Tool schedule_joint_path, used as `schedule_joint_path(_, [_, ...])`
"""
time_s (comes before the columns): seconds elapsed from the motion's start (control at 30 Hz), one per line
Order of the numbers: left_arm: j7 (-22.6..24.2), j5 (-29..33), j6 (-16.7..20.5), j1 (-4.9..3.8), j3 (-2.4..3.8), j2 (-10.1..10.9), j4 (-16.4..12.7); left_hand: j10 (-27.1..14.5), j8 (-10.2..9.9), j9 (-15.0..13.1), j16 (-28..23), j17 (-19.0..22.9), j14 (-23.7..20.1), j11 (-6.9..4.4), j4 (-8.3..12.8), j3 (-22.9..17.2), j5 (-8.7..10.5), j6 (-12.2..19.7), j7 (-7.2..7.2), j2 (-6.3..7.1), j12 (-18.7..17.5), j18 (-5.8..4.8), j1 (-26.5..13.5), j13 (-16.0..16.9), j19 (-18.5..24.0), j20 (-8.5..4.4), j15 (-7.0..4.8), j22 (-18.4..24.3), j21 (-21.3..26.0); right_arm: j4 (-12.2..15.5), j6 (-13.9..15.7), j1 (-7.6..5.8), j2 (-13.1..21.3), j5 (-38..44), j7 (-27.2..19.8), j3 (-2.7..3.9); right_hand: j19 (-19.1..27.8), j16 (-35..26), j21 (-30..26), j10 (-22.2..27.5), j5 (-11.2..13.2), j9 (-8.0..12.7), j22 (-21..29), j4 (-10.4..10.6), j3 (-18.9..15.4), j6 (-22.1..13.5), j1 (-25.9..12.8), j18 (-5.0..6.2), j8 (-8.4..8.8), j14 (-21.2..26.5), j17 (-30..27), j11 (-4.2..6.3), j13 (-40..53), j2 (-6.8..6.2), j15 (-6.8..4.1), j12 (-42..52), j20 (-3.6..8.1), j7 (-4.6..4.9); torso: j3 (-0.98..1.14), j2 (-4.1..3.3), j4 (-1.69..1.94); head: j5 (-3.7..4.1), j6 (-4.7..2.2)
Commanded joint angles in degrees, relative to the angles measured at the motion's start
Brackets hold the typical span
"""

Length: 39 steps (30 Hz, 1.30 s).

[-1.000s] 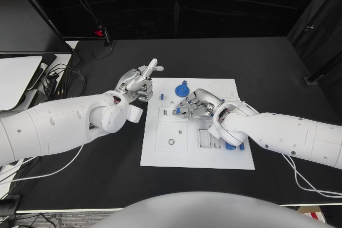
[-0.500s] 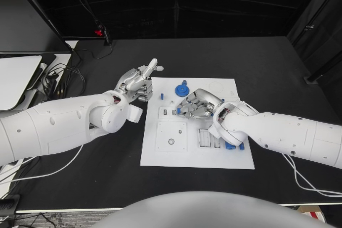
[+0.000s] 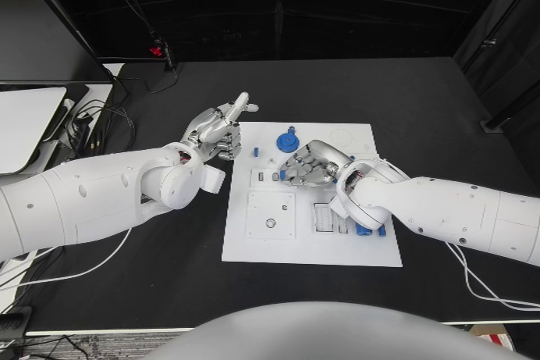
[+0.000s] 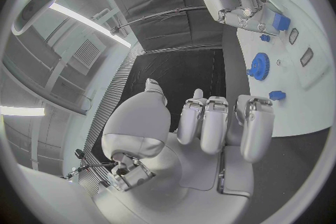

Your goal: Assemble the parts on the task board

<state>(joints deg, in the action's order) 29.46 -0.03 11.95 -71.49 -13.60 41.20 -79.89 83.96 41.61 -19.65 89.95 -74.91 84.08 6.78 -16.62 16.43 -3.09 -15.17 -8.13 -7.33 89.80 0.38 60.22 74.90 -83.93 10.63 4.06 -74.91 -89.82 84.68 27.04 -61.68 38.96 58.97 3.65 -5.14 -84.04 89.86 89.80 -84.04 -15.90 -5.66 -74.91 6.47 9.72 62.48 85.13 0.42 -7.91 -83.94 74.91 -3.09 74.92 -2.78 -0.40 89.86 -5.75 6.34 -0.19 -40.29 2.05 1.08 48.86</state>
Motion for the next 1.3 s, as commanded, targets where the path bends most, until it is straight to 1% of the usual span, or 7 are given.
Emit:
schedule_joint_path(0.03, [0.0,0.1,0.0,-0.05,0.06,0.0,0.0,6.0,0.3,0.0,0.0,-15.1,5.9,0.29,0.0,-0.5,-0.03,-0.3,-3.01,-0.18,0.2,-0.38,0.4,15.1,-6.1,0.18,0.37,-15.1,-0.2,0.1,-0.2,-0.06,0.0,0.3,0.1,0.0,-6.0,0.1,0.2,-6.0,0.2,0.0,-15.1,-0.2,-0.1,0.4,-0.4,-0.42,-0.13,-6.1,15.1,-0.32,15.1,0.37,0.34,0.1,-0.41,0.96,0.02,0.03,0.03,0.13,0.02])
schedule_joint_path(0.13, [0.0,0.1,-0.1,-0.04,0.06,0.0,0.0,6.0,0.3,0.1,0.0,-15.1,5.9,0.31,0.0,-0.5,-0.04,-0.3,-3.02,-0.3,0.2,-0.38,0.5,15.1,-6.1,0.2,0.39,-15.1,-0.2,0.1,-0.1,-0.06,0.0,0.3,0.1,0.0,-6.0,0.1,0.2,-6.0,0.2,0.0,-15.1,-0.3,-0.1,0.3,-0.4,-0.42,-0.01,-6.1,15.1,-0.36,15.1,0.35,0.38,0.1,-0.44,1.0,0.0,0.0,0.04,0.39,0.14])
schedule_joint_path(0.33, [-0.1,0.1,-0.2,-0.03,0.06,-0.1,0.1,6.0,0.4,0.1,0.0,-15.1,5.9,0.32,0.0,-0.5,-0.04,-0.3,-3.03,-0.35,0.2,-0.38,0.6,15.1,-6.1,0.21,0.4,-15.1,-0.2,0.1,-0.3,-0.05,0.2,0.4,0.2,0.0,-6.0,0.1,0.2,-6.0,0.1,0.1,-15.1,-0.2,-0.1,0.0,-0.5,-0.42,0.32,-6.1,15.1,-0.51,15.1,0.33,0.51,0.1,-0.55,1.18,-0.02,-0.01,0.02,0.45,0.16])
schedule_joint_path(0.47, [-0.2,0.1,-0.2,-0.03,0.06,-0.1,0.1,6.0,0.4,0.1,0.0,-15.1,5.9,0.32,0.0,-0.5,-0.04,-0.3,-3.03,-0.35,0.2,-0.38,0.6,15.1,-6.1,0.21,0.4,-15.1,-0.2,0.1,-0.3,-0.01,0.3,0.4,0.3,0.0,-6.0,0.1,0.2,-6.0,0.1,0.1,-15.1,-0.2,-0.1,-0.1,-0.5,-0.42,0.4,-6.1,15.1,-0.54,15.1,0.33,0.55,0.1,-0.58,1.22,-0.02,0.03,-0.02,0.4,0.16])
schedule_joint_path(0.73, [-0.3,0.1,-0.3,-0.03,0.06,-0.1,0.1,6.0,0.4,0.2,0.0,-15.1,5.9,0.33,0.0,-0.6,-0.04,-0.3,-3.04,-0.45,0.2,-0.38,0.6,15.1,-6.1,0.24,0.42,-15.1,-0.2,0.1,-0.5,0.02,0.3,0.5,0.5,0.0,-5.9,0.1,0.1,-6.0,0.1,0.2,-15.1,-0.2,-0.2,-0.3,-0.6,-0.41,0.56,-6.1,15.1,-0.6,15.1,0.32,0.63,0.1,-0.64,1.29,0.03,0.02,0.06,0.34,0.14])
schedule_joint_path(1.03, [-0.3,0.1,-0.3,-0.02,0.06,-0.1,0.1,6.0,0.4,0.3,0.0,-15.1,5.9,0.36,0.0,-0.6,-0.04,-0.3,-3.06,-0.57,0.2,-0.38,0.7,15.1,-6.1,0.26,0.44,-15.1,-0.2,0.2,-0.6,0.05,0.3,0.5,0.8,0.0,-5.8,0.1,0.0,-6.0,0.1,0.3,-15.0,-0.3,-0.2,-0.6,-0.6,-0.37,0.86,-6.1,15.1,-0.73,15.1,0.28,0.75,0.1,-0.76,1.43,0.0,0.01,0.02,0.25,0.1])
schedule_joint_path(1.3, [-0.4,0.1,-0.4,-0.01,0.06,-0.1,0.1,6.0,0.4,0.3,0.0,-15.1,5.9,0.37,0.0,-0.6,-0.04,-0.3,-3.07,-0.63,0.2,-0.38,0.8,15.1,-6.1,0.28,0.45,-15.1,-0.2,0.3,-0.7,0.12,0.4,0.7,0.9,0.0,-5.8,0.1,0.0,-6.0,0.4,0.5,-15.0,-0.8,-0.2,-1.1,-0.2,-0.36,1.39,-6.1,15.1,-1.0,15.1,-0.14,1.0,0.1,-0.99,1.72,0.0,0.0,0.0,0.28,0.08])
